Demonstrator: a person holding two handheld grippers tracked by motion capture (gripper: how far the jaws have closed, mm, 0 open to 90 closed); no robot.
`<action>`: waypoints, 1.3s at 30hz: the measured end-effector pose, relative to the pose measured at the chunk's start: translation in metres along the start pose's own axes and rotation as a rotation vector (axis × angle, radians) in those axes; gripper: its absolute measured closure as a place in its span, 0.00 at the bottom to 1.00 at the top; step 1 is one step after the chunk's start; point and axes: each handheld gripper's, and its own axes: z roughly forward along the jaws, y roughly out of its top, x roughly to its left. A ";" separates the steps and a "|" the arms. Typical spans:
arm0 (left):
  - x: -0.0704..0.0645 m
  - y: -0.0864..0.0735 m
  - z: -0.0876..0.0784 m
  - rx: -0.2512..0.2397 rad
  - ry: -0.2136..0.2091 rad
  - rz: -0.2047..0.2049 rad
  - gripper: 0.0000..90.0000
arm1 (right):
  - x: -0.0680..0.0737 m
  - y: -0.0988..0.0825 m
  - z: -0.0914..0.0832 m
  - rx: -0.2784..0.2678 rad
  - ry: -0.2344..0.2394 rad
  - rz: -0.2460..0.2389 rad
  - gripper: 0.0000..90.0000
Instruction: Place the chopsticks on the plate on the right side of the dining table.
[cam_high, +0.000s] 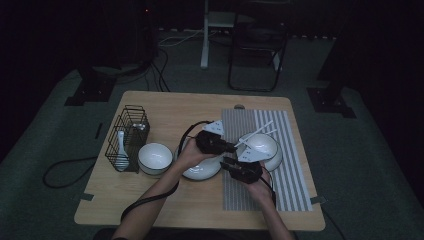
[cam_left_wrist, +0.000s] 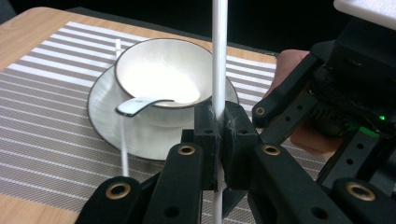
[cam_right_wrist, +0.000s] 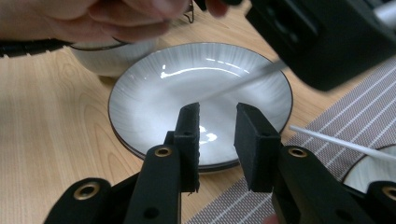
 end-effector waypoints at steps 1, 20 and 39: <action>0.001 0.000 -0.001 -0.006 0.004 -0.005 0.96 | 0.000 -0.001 0.000 0.004 -0.003 0.000 0.78; 0.012 0.014 -0.012 0.043 0.144 0.034 0.96 | -0.001 -0.024 -0.003 0.164 -0.055 -0.109 0.60; 0.030 0.019 -0.006 0.110 0.203 0.031 0.96 | -0.011 -0.050 -0.027 0.218 -0.080 -0.090 0.40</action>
